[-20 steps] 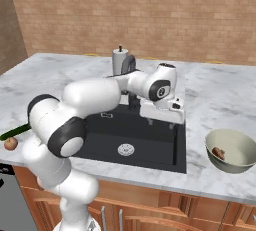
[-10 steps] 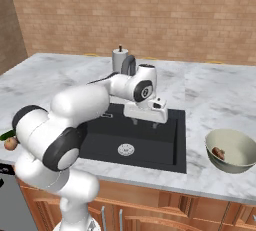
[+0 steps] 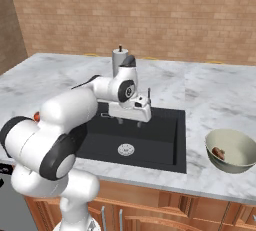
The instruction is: There is a mixed pile of frozen fruits and vegetables on the counter. Locate all the frozen vegetables and place the items in a bowl on the counter. Take all the frozen fruits and defrost them in a running sink.
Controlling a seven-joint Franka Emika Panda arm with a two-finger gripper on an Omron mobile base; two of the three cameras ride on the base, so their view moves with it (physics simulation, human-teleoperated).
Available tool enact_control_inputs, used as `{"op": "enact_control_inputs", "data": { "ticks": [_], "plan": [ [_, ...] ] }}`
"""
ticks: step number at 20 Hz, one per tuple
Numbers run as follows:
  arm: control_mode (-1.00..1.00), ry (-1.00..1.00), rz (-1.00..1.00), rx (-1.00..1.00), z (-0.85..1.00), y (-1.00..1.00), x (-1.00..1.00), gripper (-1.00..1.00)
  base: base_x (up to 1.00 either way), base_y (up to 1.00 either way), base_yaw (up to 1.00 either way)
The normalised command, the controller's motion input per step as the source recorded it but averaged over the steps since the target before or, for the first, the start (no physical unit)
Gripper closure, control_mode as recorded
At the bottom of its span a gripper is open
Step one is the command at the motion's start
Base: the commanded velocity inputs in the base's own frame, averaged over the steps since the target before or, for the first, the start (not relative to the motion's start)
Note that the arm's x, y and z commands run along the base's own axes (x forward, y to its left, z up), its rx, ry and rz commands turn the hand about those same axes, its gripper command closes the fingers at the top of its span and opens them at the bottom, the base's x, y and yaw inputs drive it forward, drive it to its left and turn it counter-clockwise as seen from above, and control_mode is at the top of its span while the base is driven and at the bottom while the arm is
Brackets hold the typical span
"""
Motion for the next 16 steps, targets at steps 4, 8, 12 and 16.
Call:
{"op": "enact_control_inputs", "data": {
  "ticks": [4,8,12,16],
  "plan": [
    [-1.00,0.00,-0.05,-0.01,-0.11,0.48,0.05,-1.00,0.00,0.00,0.00],
    [-1.00,-0.02,-0.07,-0.01,-0.01,0.43,0.04,-1.00,0.00,0.00,0.00],
    [-1.00,-0.06,-0.06,-0.02,0.06,0.45,0.03,-1.00,0.00,0.00,0.00],
    [-1.00,-0.03,-0.04,0.00,0.03,0.50,0.00,-1.00,0.00,0.00,0.00]
  ]
}}
